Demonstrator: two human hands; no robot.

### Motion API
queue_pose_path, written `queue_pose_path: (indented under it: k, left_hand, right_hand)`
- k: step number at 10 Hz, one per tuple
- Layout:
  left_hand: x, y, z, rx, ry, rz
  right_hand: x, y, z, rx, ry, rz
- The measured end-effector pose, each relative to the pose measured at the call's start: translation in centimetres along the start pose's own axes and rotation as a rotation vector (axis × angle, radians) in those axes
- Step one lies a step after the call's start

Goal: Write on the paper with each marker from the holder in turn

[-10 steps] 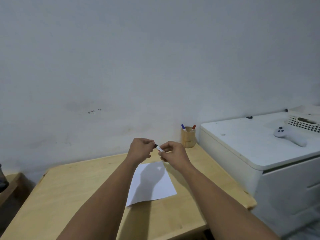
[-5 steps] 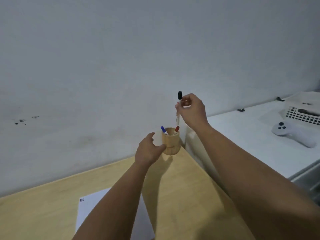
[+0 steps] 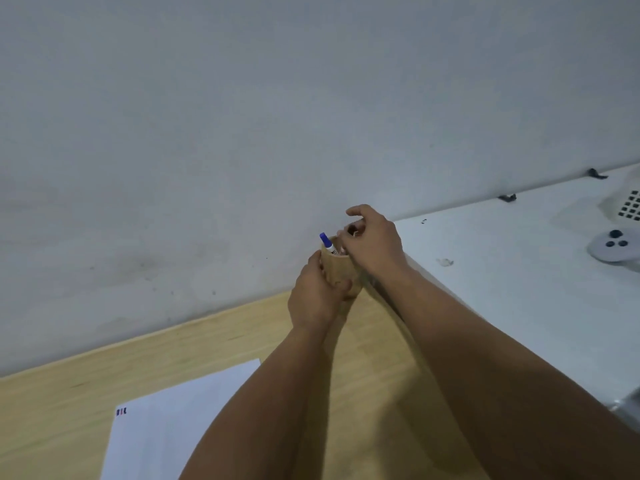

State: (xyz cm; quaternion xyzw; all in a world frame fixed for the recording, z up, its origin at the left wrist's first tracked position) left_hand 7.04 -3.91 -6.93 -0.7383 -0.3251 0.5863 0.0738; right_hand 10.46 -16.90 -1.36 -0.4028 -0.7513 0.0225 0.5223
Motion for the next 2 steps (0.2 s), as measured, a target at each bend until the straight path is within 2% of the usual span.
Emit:
queue_pose_path:
  k: [1,2]
  left_hand:
    - [-1.1,-1.4,0.6,-0.027,0.032,0.008]
    - [-2.6,-3.6,2.1,-0.05,0.041,0.021]
  right_hand:
    - [1.1,-1.3,0.7,-0.042,-0.013,-0.006]
    - [3.4,-3.9,1.3,-0.162,0.008,-0.176]
Point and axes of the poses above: each hand's wrist, its own z-axis away from the middle knuckle, its own y-axis out of the palm, x = y × z, the point moved 2 cm from there along -z, towards the middle knuckle, and after that the axes turned 13 degrees about -x, right-handed, at the moved point
